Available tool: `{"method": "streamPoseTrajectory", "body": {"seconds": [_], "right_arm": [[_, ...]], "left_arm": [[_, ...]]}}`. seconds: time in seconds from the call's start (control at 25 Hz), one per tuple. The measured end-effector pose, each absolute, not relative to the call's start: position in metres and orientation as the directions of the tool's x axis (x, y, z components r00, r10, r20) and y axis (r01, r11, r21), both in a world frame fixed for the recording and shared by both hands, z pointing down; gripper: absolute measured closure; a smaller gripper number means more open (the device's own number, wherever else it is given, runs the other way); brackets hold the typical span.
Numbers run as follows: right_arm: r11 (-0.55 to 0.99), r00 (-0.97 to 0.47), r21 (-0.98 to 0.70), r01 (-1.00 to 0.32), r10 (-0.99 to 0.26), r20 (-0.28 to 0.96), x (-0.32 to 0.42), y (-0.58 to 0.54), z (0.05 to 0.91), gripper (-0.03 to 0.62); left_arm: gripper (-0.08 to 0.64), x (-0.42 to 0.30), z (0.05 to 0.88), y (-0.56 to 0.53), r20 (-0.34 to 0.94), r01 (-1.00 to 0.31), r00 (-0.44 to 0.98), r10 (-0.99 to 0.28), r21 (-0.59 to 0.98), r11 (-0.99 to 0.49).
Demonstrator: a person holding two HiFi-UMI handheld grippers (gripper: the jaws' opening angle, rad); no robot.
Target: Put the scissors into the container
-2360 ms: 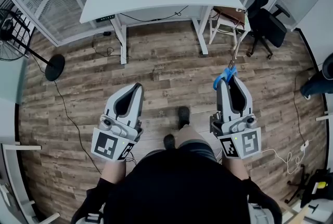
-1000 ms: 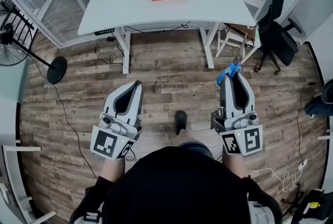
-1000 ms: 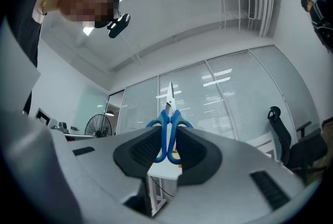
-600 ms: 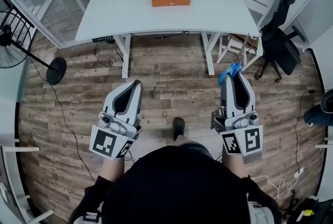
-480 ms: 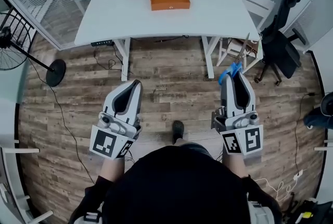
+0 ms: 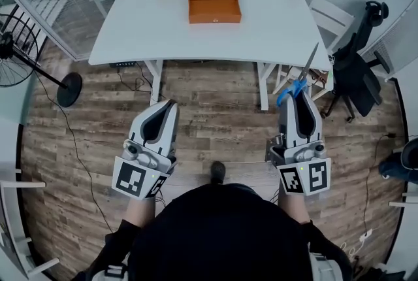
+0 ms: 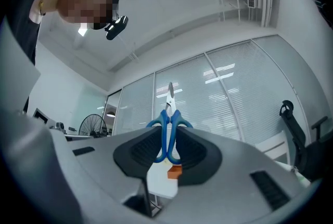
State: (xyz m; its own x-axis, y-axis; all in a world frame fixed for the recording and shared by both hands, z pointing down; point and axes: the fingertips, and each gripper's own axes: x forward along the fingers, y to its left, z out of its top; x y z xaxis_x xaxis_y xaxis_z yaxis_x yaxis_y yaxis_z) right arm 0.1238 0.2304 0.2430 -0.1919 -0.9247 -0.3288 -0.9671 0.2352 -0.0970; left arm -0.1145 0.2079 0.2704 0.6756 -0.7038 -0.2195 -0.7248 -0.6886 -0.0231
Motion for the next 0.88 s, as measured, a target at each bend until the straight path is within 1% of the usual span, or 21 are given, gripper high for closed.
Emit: {"method": "streamPoseTrajectory", "body": {"seconds": [0.24,0.44,0.6,0.88], "right_arm": [[0.262,-0.215,-0.111,-0.959,-0.922,-0.323,0.138,0.198,0.249,0.502],[0.284,-0.234,-0.117,-0.952,-0.917,-0.324,0.141,0.176,0.252,0.502],[0.3,-0.246,-0.12,-0.946,-0.91,-0.332,0.145,0.161,0.25,0.502],[0.305,-0.252,-0.112,-0.946,-0.906,-0.34,0.131,0.15,0.246,0.502]], "left_arm": [[0.549,-0.099,0.27,0.182,-0.229,-0.739,0.659,-0.717,-0.02,-0.673],[0.549,-0.095,0.28,0.164,-0.188,-0.754,0.649,-0.737,-0.03,-0.656],[0.549,-0.088,0.27,0.154,-0.216,-0.761,0.638,-0.739,-0.029,-0.649],[0.549,-0.104,0.276,0.144,-0.198,-0.762,0.641,-0.742,-0.042,-0.647]]}}
